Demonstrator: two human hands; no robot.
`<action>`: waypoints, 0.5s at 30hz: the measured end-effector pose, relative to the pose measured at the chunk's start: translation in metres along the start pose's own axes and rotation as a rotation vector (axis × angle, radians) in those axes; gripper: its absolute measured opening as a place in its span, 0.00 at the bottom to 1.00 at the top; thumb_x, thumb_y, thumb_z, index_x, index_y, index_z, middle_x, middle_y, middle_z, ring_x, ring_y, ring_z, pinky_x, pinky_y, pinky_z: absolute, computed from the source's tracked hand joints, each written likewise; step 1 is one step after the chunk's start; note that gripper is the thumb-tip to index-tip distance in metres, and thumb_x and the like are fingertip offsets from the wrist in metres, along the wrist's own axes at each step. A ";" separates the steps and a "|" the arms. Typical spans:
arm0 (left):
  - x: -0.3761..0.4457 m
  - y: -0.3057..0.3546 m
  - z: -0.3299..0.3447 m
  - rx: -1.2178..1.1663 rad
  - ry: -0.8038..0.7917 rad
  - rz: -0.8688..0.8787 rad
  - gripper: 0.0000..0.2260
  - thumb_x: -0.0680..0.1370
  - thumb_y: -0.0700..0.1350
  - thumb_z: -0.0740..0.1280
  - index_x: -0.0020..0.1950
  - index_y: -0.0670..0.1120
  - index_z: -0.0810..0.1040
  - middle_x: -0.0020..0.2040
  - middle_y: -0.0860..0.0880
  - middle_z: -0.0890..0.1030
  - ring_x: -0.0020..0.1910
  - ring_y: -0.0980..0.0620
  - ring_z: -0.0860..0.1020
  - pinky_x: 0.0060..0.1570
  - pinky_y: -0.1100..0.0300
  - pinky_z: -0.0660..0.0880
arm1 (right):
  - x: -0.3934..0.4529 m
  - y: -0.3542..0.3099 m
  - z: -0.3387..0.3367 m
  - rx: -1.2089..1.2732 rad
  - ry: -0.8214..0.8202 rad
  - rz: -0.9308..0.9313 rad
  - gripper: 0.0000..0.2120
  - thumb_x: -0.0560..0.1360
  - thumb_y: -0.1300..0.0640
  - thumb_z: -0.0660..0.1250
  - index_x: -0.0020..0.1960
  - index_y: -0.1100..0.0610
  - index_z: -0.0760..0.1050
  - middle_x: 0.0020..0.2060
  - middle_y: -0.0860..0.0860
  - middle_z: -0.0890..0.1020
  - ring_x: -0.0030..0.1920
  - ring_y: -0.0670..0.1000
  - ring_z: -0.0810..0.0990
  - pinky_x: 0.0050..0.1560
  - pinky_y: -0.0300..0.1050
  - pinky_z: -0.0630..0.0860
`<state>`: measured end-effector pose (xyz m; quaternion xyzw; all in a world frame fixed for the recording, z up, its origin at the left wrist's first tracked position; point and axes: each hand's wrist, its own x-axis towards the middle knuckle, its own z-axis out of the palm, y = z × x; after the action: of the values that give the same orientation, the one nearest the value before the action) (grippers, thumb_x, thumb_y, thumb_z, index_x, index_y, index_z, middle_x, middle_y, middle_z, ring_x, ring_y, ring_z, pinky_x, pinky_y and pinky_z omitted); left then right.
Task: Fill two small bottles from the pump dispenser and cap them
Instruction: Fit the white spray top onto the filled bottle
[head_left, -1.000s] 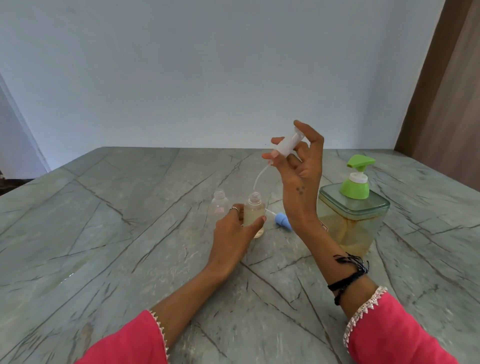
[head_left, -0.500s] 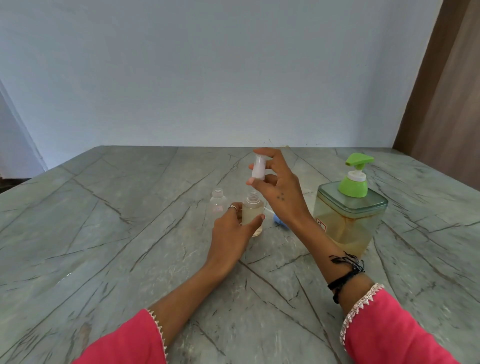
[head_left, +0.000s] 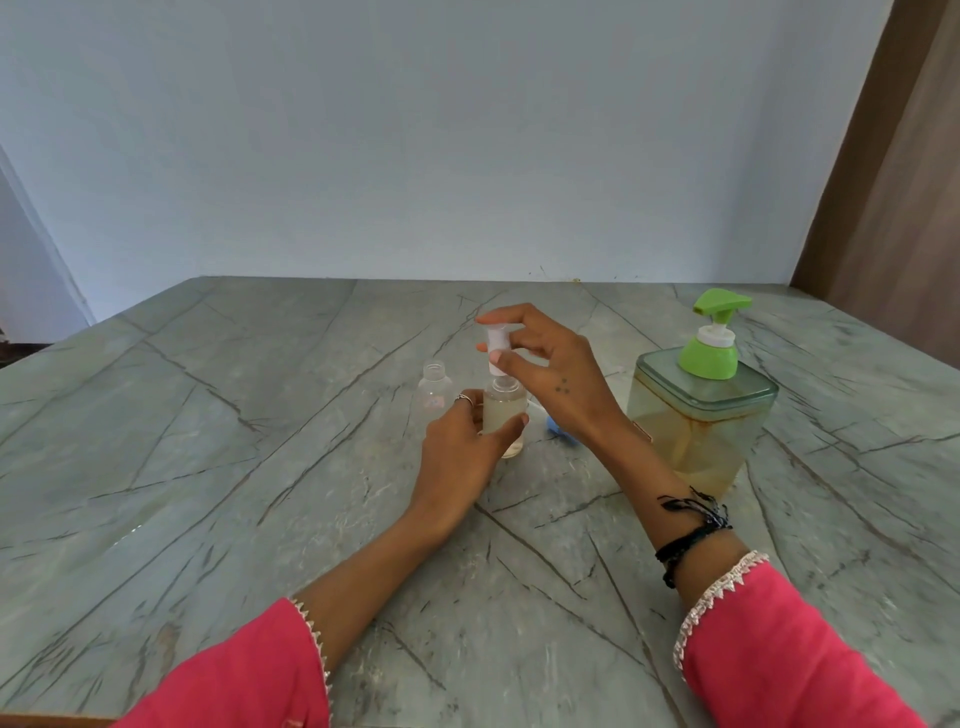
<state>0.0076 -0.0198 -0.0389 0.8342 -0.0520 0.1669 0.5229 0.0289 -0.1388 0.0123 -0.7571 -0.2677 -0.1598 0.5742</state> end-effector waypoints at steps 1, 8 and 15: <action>0.000 0.000 0.000 -0.001 -0.002 -0.002 0.15 0.74 0.53 0.68 0.58 0.49 0.75 0.52 0.53 0.81 0.49 0.57 0.79 0.49 0.65 0.74 | 0.000 -0.001 -0.002 -0.021 0.008 -0.007 0.12 0.77 0.62 0.66 0.56 0.48 0.76 0.52 0.50 0.83 0.54 0.44 0.81 0.47 0.27 0.75; -0.001 0.003 -0.001 0.004 0.000 0.005 0.13 0.74 0.53 0.68 0.55 0.50 0.75 0.49 0.54 0.81 0.46 0.59 0.79 0.44 0.68 0.74 | 0.002 -0.004 -0.005 -0.061 0.027 0.047 0.13 0.75 0.64 0.68 0.54 0.48 0.76 0.47 0.49 0.84 0.50 0.41 0.81 0.45 0.23 0.72; -0.002 0.005 -0.001 0.047 0.009 0.025 0.14 0.74 0.53 0.68 0.57 0.49 0.74 0.46 0.55 0.79 0.43 0.60 0.77 0.39 0.72 0.71 | 0.004 -0.002 -0.002 -0.178 0.101 0.094 0.25 0.68 0.56 0.76 0.55 0.49 0.64 0.36 0.47 0.76 0.38 0.42 0.76 0.38 0.28 0.70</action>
<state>0.0042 -0.0211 -0.0348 0.8448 -0.0563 0.1783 0.5014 0.0307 -0.1390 0.0163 -0.8078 -0.1873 -0.1935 0.5243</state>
